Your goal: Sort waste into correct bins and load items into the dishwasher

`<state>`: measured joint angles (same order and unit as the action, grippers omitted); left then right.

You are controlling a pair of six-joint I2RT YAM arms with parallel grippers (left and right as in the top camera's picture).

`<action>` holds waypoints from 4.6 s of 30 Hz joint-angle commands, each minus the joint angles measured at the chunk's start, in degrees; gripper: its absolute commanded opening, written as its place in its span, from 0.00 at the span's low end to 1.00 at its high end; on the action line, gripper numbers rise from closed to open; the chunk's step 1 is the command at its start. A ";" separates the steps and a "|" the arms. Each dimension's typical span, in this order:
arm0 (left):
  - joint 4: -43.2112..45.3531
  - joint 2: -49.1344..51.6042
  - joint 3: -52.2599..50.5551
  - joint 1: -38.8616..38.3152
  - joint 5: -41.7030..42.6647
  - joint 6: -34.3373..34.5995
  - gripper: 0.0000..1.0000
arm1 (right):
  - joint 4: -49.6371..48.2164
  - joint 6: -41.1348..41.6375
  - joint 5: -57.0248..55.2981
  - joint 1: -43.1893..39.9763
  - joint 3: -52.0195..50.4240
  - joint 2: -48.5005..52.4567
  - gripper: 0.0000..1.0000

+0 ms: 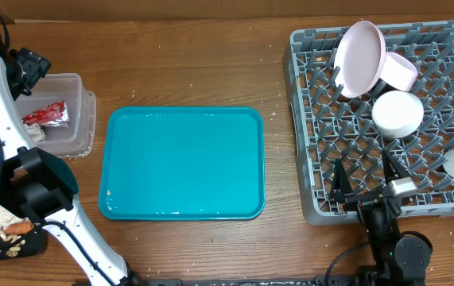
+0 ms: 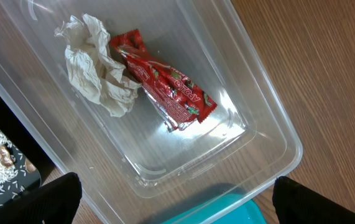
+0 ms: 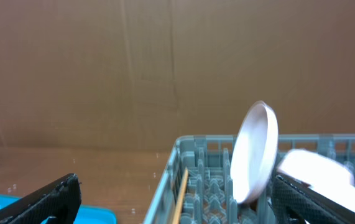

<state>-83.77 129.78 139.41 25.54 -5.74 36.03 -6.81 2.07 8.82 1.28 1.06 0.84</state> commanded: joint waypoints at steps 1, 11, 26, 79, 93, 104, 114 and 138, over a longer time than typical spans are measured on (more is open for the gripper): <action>0.00 -1.73 -0.09 0.20 0.00 0.37 1.00 | 3.98 -1.05 0.02 0.33 -0.61 -0.70 1.00; 0.00 -1.73 -0.09 0.15 0.00 0.37 1.00 | 10.99 -1.01 -1.64 0.31 -0.59 -0.68 1.00; 0.00 -1.73 -0.09 0.02 0.02 0.37 1.00 | 10.99 -1.01 -1.64 0.31 -0.59 -0.68 1.00; -13.03 -37.42 -3.54 -19.65 1.53 -8.79 1.00 | 10.99 -1.01 -1.64 0.31 -0.59 -0.68 1.00; 21.11 -58.66 -55.95 -20.44 11.26 -25.09 1.00 | 10.97 -1.01 -1.64 0.31 -0.59 -0.68 1.00; 65.94 -75.67 -103.34 -20.44 18.08 -25.40 1.00 | 10.97 -1.01 -1.64 0.31 -0.59 -0.68 1.00; 88.65 -88.21 -126.62 -20.44 19.23 -25.16 1.00 | 10.99 -1.01 -1.64 0.31 -0.59 -0.68 1.00; 80.04 -122.92 -139.14 -20.31 14.03 -25.77 1.00 | 10.97 -0.98 -1.64 0.31 -0.59 -0.68 1.00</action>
<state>-2.68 9.85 0.64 5.58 10.50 11.53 4.36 1.45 7.46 1.28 1.06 0.69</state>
